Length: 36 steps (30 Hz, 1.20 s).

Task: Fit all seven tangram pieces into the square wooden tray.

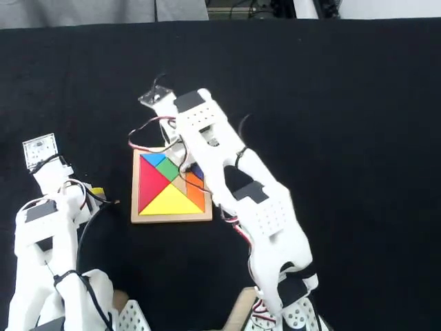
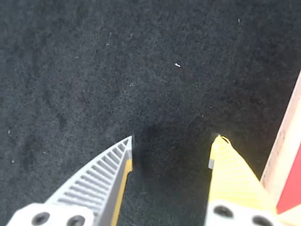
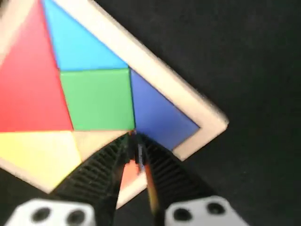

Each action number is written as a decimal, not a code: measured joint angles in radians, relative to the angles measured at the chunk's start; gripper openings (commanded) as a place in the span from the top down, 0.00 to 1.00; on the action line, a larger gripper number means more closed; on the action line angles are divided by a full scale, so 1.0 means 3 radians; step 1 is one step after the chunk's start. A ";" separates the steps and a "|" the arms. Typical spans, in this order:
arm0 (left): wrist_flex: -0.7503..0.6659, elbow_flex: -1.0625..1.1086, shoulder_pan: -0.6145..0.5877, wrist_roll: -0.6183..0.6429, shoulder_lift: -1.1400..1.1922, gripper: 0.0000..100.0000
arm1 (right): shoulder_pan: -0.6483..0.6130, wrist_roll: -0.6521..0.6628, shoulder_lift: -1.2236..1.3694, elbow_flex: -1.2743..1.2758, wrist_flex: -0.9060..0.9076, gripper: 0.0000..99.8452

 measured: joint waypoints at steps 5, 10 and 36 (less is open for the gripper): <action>0.0000 0.0000 0.0000 0.0000 0.0000 0.74 | 0.0164 -0.0010 0.0010 -0.0343 0.0210 0.99; 0.0000 0.0000 0.0000 0.0000 0.0000 0.74 | 0.0169 -0.0010 -0.0020 -0.0614 0.0532 0.99; -0.0113 -0.1135 0.0026 0.0031 -0.0690 0.74 | 0.1166 -0.0215 -0.4271 0.1110 0.0286 0.99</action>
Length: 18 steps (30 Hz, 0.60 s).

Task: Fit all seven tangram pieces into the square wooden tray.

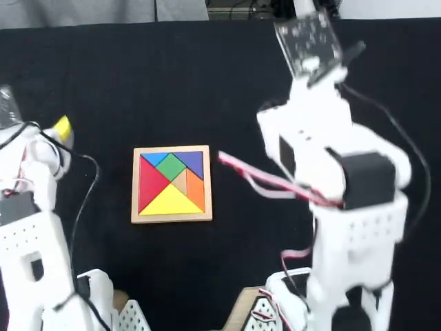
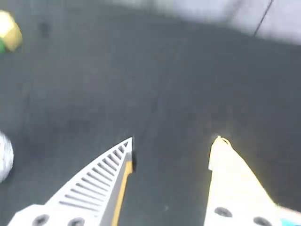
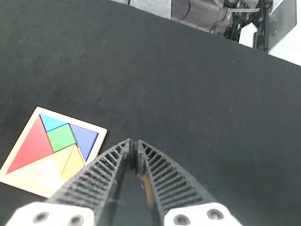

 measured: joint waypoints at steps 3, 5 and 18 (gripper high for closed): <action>0.0435 -0.0292 0.0210 0.0000 -0.0465 0.74 | 0.0000 0.0000 -0.0414 0.0527 -0.0148 0.99; 0.0680 -0.0389 0.0414 0.0000 -0.0823 0.74 | 0.0005 0.0000 -0.0696 0.0859 -0.0297 0.99; 0.1330 0.0113 0.0977 0.0000 -0.2844 0.74 | 0.0005 -0.0010 -0.3120 0.2885 -0.1596 0.99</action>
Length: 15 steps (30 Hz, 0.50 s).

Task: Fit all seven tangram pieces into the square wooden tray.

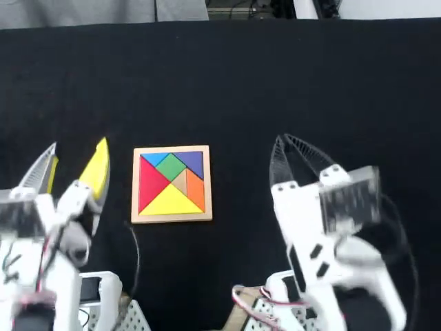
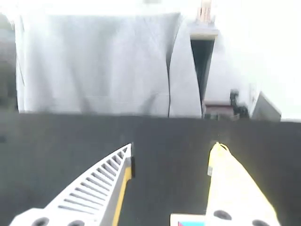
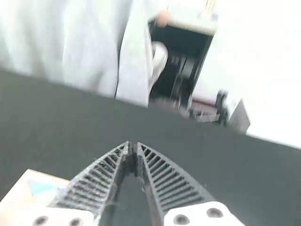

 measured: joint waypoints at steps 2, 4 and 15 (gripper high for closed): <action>0.0133 0.0000 0.0000 0.0000 -0.0307 0.74 | 0.0000 0.0000 -0.0409 0.0302 -0.0205 0.99; 0.0230 -0.0005 0.0000 0.0000 -0.0384 0.74 | 0.0000 0.0000 -0.0808 0.0573 -0.0409 0.99; 0.0348 0.0107 0.0005 0.0000 -0.0404 0.74 | 0.0005 0.0000 -0.1095 0.1054 -0.0563 0.99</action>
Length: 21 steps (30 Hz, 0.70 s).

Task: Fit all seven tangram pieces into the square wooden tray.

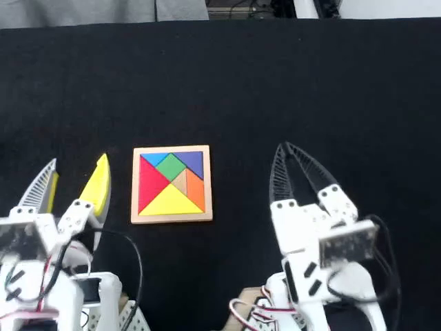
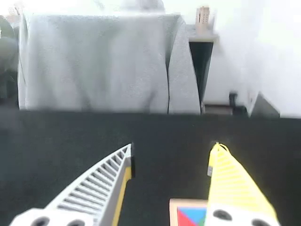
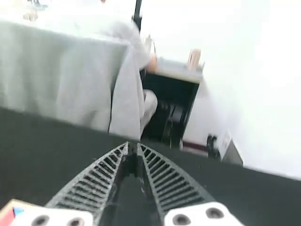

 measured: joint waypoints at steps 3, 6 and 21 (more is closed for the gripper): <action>-0.0169 0.0501 0.0000 0.0000 0.0000 0.74 | 0.0015 0.0000 0.0000 0.0322 0.0000 0.99; -0.0619 0.1243 0.0000 0.0000 0.0010 0.74 | 0.0015 0.0000 0.0000 0.0818 -0.0107 0.99; -0.1115 0.2409 0.0000 0.0000 0.0174 0.74 | 0.0256 -0.0015 0.0000 0.2250 -0.0670 0.99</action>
